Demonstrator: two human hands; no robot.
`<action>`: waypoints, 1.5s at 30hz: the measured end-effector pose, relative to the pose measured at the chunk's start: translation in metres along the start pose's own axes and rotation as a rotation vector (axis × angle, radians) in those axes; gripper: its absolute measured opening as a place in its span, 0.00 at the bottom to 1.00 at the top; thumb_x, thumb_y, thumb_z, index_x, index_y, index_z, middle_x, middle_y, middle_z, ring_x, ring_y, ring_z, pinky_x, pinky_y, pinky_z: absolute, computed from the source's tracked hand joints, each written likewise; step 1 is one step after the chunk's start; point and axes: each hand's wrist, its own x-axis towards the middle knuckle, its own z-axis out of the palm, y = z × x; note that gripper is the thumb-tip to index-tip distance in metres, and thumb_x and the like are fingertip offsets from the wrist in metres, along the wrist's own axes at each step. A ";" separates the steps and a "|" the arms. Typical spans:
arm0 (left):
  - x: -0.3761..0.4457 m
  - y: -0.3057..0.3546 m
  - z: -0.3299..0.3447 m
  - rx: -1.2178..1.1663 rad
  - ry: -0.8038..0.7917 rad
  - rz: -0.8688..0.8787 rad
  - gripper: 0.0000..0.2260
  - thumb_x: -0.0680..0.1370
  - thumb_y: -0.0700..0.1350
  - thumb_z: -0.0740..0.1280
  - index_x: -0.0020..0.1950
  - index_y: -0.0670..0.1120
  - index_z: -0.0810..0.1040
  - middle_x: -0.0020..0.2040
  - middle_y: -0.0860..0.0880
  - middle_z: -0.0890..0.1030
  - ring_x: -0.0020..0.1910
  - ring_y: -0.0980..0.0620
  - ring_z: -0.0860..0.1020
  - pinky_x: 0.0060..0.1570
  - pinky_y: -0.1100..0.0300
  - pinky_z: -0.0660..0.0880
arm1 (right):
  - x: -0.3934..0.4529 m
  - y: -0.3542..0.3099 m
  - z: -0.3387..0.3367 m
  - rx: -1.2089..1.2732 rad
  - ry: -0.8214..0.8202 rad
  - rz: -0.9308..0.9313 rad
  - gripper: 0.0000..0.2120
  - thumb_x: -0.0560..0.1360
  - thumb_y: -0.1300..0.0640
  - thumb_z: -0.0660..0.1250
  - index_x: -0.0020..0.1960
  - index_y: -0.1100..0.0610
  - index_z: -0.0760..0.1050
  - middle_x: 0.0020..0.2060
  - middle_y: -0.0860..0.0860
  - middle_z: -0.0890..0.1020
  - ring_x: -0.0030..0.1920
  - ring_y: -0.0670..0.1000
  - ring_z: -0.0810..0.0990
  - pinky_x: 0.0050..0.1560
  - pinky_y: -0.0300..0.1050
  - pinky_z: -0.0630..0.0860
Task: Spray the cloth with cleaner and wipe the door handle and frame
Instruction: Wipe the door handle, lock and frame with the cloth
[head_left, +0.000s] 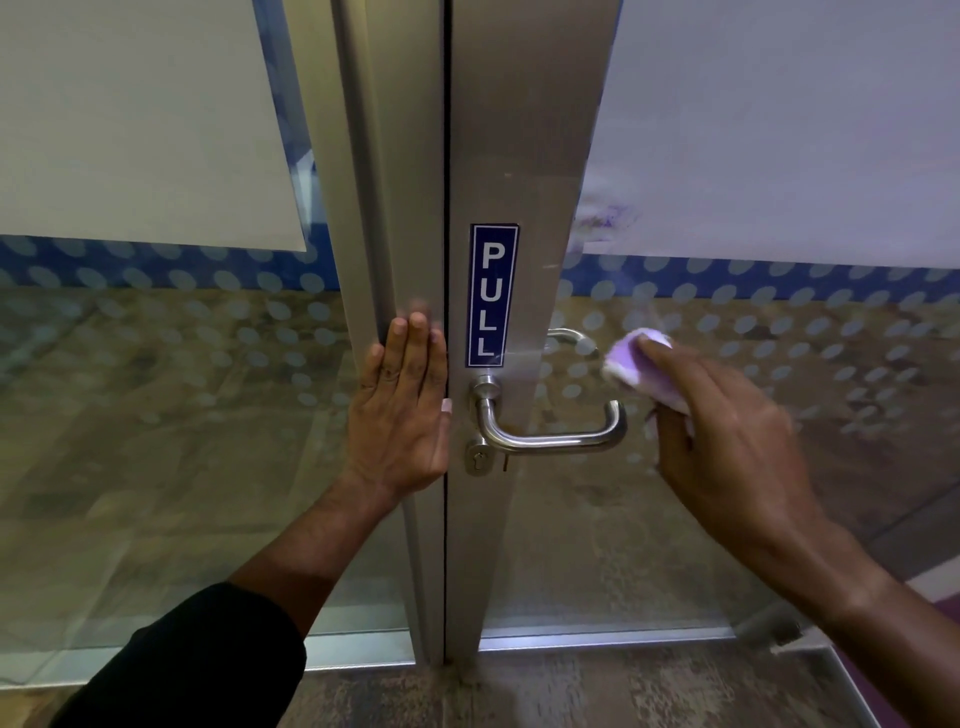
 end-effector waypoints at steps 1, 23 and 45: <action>0.000 0.000 0.000 -0.001 -0.004 0.001 0.38 0.75 0.47 0.57 0.79 0.40 0.40 0.79 0.43 0.35 0.79 0.45 0.38 0.77 0.51 0.36 | 0.003 -0.010 0.000 -0.013 0.011 -0.020 0.29 0.68 0.71 0.71 0.67 0.58 0.71 0.59 0.60 0.80 0.52 0.63 0.81 0.43 0.57 0.81; -0.001 -0.002 -0.007 -0.010 -0.023 0.017 0.35 0.78 0.48 0.54 0.79 0.40 0.38 0.79 0.43 0.34 0.79 0.46 0.37 0.77 0.52 0.36 | 0.052 -0.089 0.044 -0.621 -0.428 -0.516 0.06 0.62 0.47 0.71 0.38 0.42 0.82 0.31 0.47 0.78 0.36 0.45 0.73 0.32 0.41 0.57; -0.001 0.006 -0.008 0.003 -0.055 -0.037 0.39 0.74 0.47 0.58 0.79 0.40 0.39 0.79 0.43 0.34 0.79 0.44 0.38 0.77 0.50 0.36 | -0.054 -0.038 -0.002 0.359 0.281 0.100 0.18 0.74 0.62 0.65 0.62 0.64 0.76 0.46 0.53 0.75 0.39 0.44 0.75 0.43 0.23 0.68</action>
